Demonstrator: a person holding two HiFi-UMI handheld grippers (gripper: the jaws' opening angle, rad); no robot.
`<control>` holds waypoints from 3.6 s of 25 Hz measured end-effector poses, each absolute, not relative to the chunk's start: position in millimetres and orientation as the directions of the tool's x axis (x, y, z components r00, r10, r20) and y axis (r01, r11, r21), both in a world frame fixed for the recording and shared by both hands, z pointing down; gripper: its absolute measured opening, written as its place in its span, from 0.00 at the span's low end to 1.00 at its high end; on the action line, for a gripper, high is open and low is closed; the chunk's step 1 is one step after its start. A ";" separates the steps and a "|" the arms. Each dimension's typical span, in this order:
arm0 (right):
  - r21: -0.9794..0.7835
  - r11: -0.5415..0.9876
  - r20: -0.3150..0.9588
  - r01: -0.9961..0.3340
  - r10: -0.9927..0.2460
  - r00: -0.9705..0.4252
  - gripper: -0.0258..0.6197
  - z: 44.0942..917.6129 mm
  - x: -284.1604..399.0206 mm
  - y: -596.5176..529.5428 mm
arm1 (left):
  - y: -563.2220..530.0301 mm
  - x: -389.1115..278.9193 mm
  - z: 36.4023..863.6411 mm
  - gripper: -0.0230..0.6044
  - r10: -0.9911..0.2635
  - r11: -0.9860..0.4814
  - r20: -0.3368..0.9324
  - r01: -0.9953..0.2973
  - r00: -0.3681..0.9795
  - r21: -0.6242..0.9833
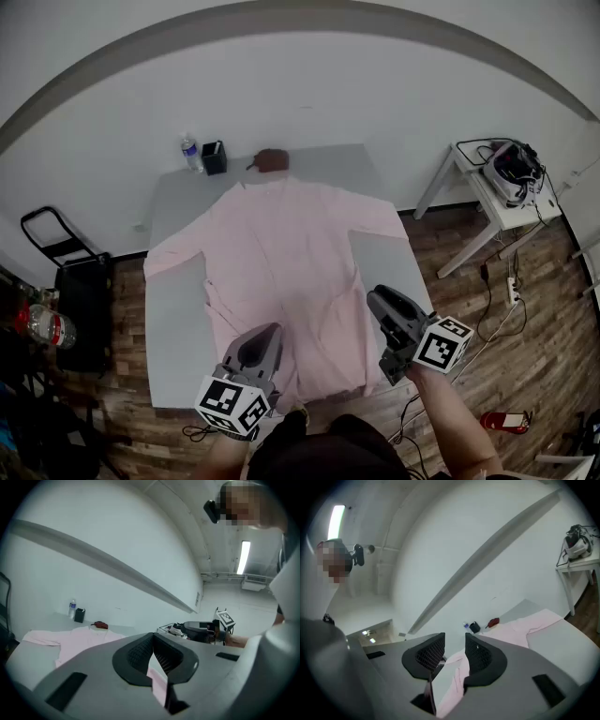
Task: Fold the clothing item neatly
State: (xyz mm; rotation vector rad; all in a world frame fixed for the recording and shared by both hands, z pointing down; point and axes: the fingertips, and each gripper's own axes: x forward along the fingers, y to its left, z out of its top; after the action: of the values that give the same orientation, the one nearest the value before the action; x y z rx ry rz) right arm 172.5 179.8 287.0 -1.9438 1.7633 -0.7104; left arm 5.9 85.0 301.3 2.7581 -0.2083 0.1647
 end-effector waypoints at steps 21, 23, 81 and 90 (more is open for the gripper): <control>-0.691 -0.237 0.086 -0.683 -0.965 0.247 0.25 360.7 373.3 149.0 | 93.6 315.4 323.6 0.04 0.068 -0.983 0.155 0.040 0.985 0.181; -0.692 -0.258 0.095 -0.674 -0.958 0.269 0.25 376.7 407.9 158.4 | 103.6 347.2 332.7 0.04 0.084 -0.984 0.173 0.054 0.981 0.170; 0.528 0.007 0.468 -0.849 -0.837 0.285 0.09 480.6 549.7 54.8 | 125.9 369.2 389.5 0.04 0.082 -0.977 0.322 0.013 0.943 0.211; 0.721 0.556 0.566 -0.413 -0.817 -0.112 0.09 453.0 299.4 -68.1 | 64.6 204.4 362.9 0.04 -0.108 -0.947 0.273 -0.183 0.956 0.264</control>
State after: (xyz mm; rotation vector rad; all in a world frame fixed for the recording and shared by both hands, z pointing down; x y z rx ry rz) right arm 299.4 -68.1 453.0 -2.0960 3.5250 0.9701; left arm 204.4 64.6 362.9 2.8187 -0.2143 0.3702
